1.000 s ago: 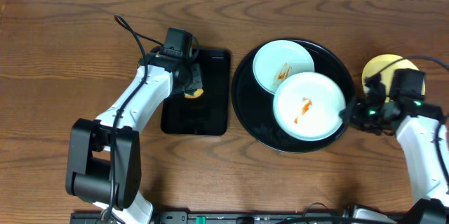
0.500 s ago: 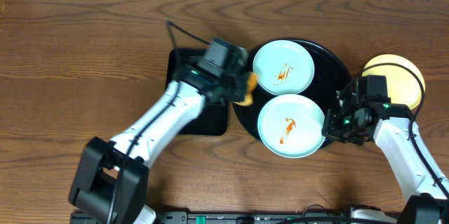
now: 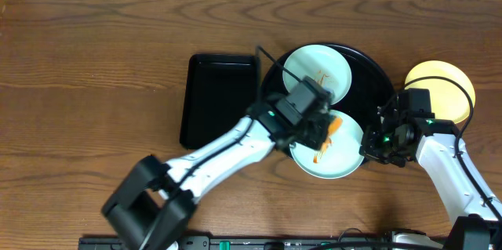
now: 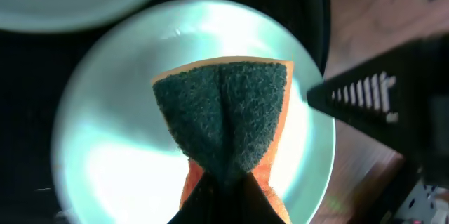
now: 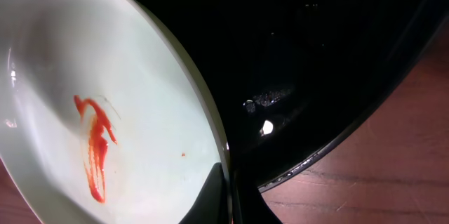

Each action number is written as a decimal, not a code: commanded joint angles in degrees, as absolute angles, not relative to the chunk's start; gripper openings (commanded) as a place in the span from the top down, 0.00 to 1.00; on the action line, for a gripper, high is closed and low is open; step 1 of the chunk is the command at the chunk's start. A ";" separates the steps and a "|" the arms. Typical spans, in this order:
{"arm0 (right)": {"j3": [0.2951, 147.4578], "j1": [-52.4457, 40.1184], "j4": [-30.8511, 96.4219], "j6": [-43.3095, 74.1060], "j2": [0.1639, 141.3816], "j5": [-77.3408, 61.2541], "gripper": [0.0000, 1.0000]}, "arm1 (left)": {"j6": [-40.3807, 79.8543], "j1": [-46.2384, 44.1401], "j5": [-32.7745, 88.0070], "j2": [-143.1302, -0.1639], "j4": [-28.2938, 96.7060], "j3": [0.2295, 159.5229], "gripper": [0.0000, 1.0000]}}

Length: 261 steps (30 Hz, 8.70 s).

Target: Clean dirty plates on tray and stack at the side

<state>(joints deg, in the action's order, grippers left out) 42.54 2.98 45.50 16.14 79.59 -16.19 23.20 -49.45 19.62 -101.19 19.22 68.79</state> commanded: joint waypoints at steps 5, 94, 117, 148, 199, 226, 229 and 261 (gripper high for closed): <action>42.26 2.48 45.54 17.17 79.83 -16.32 0.99 | 24.75 -54.33 20.14 -106.67 18.50 68.58 0.93; 40.34 -9.52 29.87 19.77 89.14 -24.86 0.84 | 21.52 -43.13 3.60 -112.12 19.29 71.77 0.93; 40.36 -9.41 32.27 20.80 91.72 -16.47 0.99 | 21.50 -39.07 -4.10 -107.02 19.70 72.14 0.92; 43.53 -9.19 37.87 10.22 68.25 4.01 0.99 | 21.50 -21.34 -3.03 -95.39 31.42 70.22 0.92; 54.87 -19.77 22.59 -14.92 68.25 46.15 0.99 | 21.52 -21.17 -3.05 -99.68 30.37 67.90 0.93; 54.85 23.90 15.86 23.77 84.23 18.17 0.99 | 21.52 -21.17 -3.03 -99.68 30.41 67.90 0.92; 54.85 26.92 13.76 23.73 87.50 16.51 0.99 | 21.54 -21.17 -3.03 -99.68 30.35 67.90 0.92; 54.59 4.47 24.05 16.40 94.96 -17.72 0.57 | 21.52 -21.17 -3.03 -99.68 30.35 67.90 0.93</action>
